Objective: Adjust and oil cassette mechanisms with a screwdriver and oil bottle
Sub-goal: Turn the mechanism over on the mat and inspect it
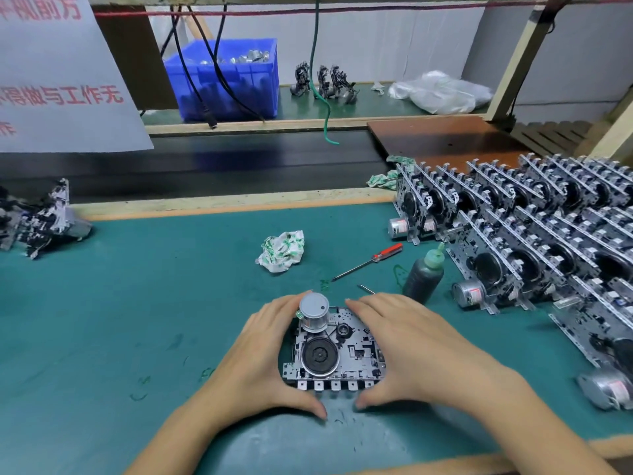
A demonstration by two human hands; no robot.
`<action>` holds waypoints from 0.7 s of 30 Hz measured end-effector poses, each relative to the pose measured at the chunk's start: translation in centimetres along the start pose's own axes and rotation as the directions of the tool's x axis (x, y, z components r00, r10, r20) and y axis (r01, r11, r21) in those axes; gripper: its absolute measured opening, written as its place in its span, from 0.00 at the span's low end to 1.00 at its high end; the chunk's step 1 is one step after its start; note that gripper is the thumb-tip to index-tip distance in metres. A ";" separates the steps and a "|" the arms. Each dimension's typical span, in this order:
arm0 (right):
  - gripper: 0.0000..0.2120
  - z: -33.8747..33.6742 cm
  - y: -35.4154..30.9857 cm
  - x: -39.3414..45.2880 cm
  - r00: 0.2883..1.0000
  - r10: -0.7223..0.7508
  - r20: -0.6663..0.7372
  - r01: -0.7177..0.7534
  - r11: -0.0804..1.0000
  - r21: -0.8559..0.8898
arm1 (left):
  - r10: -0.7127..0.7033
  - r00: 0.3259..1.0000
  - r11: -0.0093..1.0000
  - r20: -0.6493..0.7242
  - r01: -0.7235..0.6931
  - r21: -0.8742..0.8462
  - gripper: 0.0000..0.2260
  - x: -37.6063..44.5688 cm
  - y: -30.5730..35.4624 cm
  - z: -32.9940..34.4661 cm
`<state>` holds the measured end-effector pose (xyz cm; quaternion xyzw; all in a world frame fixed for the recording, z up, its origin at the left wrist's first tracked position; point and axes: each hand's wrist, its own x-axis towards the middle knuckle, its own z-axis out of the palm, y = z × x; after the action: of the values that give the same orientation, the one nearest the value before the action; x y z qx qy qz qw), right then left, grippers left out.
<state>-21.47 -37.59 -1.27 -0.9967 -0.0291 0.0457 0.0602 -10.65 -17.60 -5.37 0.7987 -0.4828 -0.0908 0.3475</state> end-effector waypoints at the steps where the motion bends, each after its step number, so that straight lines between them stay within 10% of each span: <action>1: 0.55 0.0 -0.1 0.2 1.000 0.006 -0.008 -0.006 1.000 0.005 | -0.007 1.000 1.000 0.001 0.007 -0.024 0.49 0.0 0.0 0.0; 6: 0.46 -1.1 0.1 1.1 0.999 -0.008 -0.041 0.007 1.000 -0.010 | -0.158 0.987 0.875 -0.002 0.139 -0.464 0.45 0.3 0.0 -0.7; 9: 0.41 -2.0 0.2 1.3 0.998 0.057 0.027 -0.063 0.921 0.383 | -0.364 0.927 0.430 0.088 0.251 -0.867 0.48 1.6 -0.4 -1.9; 12: 0.27 -1.9 -0.1 1.9 0.988 -0.104 0.118 -0.072 0.368 0.927 | -0.250 0.928 0.235 0.276 0.334 -0.913 0.46 3.2 0.8 -2.4; 16: 0.39 -1.1 -1.8 3.6 0.912 -0.399 0.092 -0.258 -0.385 0.886 | -0.099 0.936 -0.211 0.337 0.312 -0.926 0.47 5.1 2.4 -1.7; 18: 0.41 -0.4 -1.9 4.0 0.893 -0.448 0.031 -0.238 -0.413 0.879 | -0.035 0.942 -0.355 0.334 0.301 -0.885 0.46 5.0 2.4 -0.9; 21: 0.35 -0.1 -0.7 3.6 0.960 -0.247 0.135 -0.196 -0.243 0.950 | 0.061 0.968 -0.241 0.245 0.252 -0.937 0.49 4.8 2.5 -0.3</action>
<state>-17.89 -36.71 -1.45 -0.5427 -0.0110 0.1892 0.8183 -9.77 -22.22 -2.64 0.2421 -0.1940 -0.5408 0.7819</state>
